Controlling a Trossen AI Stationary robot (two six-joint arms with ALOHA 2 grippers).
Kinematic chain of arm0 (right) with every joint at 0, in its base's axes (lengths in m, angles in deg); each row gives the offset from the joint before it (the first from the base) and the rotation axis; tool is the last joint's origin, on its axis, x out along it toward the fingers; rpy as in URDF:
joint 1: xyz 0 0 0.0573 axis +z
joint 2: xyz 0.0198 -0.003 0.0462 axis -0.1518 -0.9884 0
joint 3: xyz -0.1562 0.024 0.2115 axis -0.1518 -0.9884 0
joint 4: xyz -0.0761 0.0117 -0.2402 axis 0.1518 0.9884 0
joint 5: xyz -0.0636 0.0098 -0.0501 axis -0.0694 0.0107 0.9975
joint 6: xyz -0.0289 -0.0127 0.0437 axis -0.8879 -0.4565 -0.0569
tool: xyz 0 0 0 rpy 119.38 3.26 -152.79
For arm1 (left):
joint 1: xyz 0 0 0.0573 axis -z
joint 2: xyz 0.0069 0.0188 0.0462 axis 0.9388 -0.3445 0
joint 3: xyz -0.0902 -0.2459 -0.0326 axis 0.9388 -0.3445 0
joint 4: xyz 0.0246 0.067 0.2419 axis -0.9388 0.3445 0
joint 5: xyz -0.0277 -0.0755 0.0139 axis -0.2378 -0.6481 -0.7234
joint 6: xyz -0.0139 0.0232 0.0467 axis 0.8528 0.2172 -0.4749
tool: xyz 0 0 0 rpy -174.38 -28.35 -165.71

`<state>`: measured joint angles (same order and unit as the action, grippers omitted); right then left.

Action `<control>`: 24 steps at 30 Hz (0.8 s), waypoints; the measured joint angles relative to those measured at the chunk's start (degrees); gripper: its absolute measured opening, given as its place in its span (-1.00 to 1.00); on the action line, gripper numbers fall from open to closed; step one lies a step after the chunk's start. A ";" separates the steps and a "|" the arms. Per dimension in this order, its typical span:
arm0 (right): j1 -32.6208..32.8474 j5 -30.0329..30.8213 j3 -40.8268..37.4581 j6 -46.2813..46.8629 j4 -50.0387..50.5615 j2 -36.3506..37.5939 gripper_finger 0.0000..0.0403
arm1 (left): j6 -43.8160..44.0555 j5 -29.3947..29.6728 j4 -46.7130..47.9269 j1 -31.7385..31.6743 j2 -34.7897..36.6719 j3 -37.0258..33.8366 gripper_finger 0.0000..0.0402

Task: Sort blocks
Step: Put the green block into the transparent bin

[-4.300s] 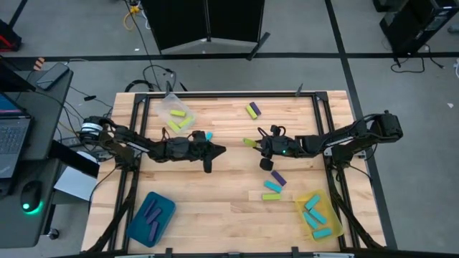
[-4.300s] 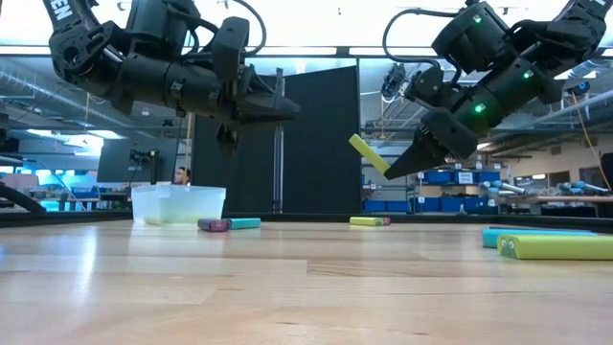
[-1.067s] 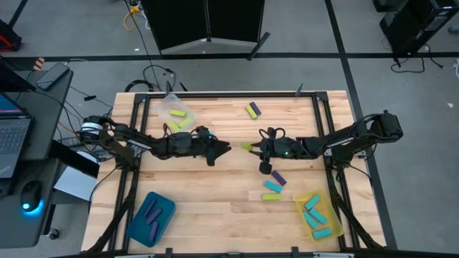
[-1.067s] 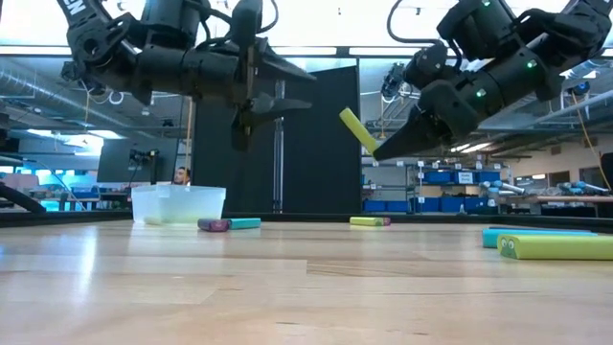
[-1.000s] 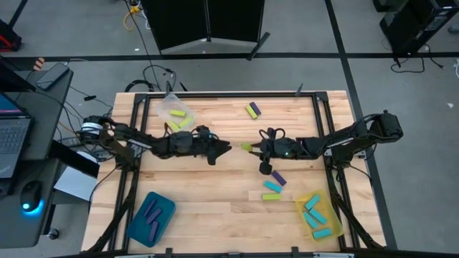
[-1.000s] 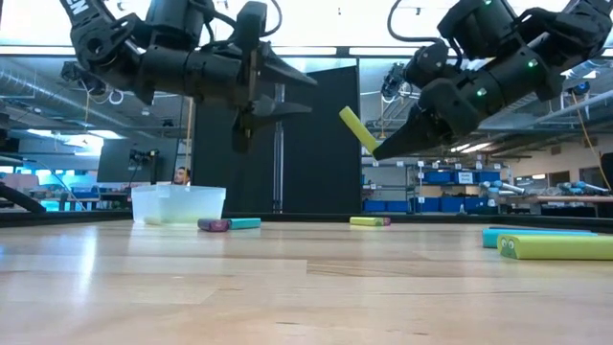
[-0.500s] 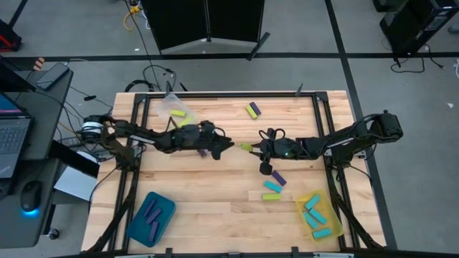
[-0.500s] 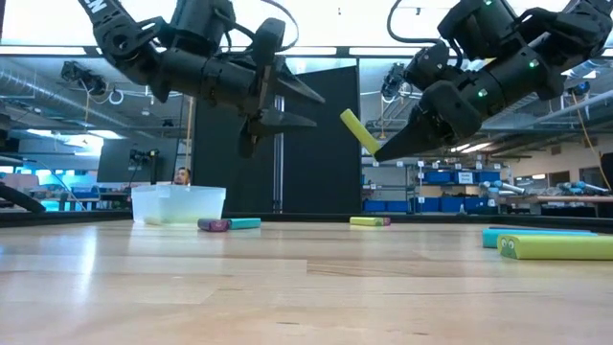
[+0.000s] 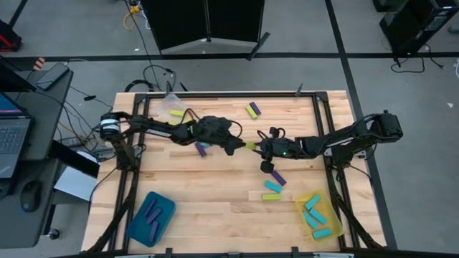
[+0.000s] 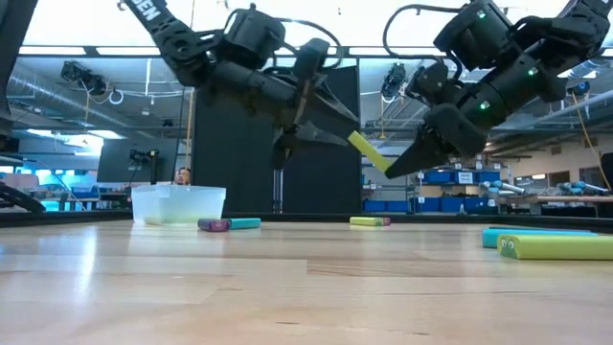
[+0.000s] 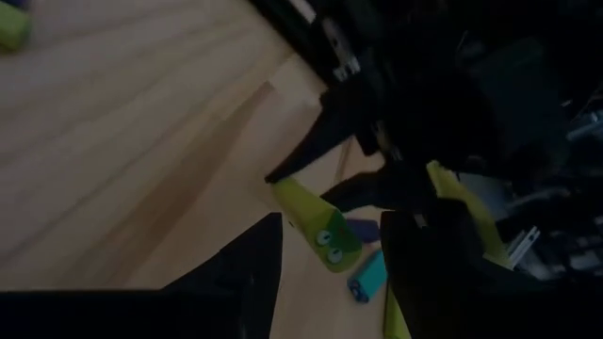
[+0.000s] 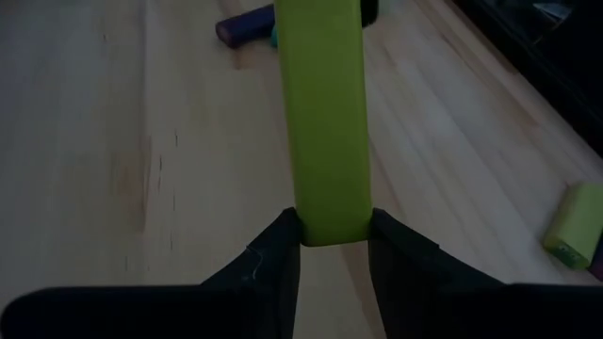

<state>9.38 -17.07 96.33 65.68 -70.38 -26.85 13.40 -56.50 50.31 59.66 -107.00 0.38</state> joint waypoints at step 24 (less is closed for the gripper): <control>-0.04 1.09 -0.02 -0.31 1.52 0.00 -0.44 | 1.32 -3.78 1.56 -0.98 -5.30 4.27 -0.09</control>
<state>9.33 -15.97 96.31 65.37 -68.87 -26.85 14.72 -60.28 51.87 58.68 -112.30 4.65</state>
